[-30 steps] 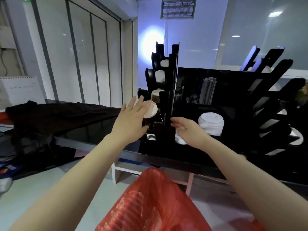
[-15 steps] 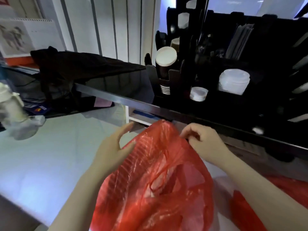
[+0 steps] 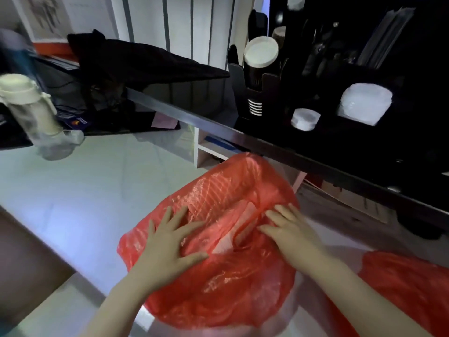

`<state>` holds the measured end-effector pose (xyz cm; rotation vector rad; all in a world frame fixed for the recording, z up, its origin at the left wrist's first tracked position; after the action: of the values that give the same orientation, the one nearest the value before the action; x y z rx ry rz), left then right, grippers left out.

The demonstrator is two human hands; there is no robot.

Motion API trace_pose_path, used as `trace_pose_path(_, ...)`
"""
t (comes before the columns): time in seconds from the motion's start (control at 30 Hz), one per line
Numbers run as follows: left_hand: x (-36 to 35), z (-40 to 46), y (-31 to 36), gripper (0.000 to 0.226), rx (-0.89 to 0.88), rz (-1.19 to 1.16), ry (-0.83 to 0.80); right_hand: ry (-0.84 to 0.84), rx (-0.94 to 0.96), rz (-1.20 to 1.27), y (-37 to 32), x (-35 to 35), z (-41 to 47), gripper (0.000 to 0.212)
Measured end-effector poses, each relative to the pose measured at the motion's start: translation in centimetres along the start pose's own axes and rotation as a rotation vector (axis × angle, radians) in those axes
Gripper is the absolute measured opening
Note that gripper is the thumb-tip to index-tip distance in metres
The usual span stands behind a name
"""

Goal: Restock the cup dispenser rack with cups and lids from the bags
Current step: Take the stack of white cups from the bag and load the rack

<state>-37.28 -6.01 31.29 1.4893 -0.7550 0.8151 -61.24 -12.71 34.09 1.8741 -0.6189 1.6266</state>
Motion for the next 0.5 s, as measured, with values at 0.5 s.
trace_pose_path(0.5, -2.9, -5.1, -5.8, 0.131, 0.308, 0.393, -0.062, 0.373, 0.473, -0.066, -9.8, 0.1, 3.8, 0.017)
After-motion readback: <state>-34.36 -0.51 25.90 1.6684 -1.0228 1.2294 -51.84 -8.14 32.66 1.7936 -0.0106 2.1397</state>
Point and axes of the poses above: each hand's wrist, its own z-axis towards the middle knuckle, its own x-axis out of the back of the hand, y = z × x, the point moved 5 cm from there along z, towards the middle knuckle, and after that the axes turned 10 degrees about x, right-handed, at the moved point
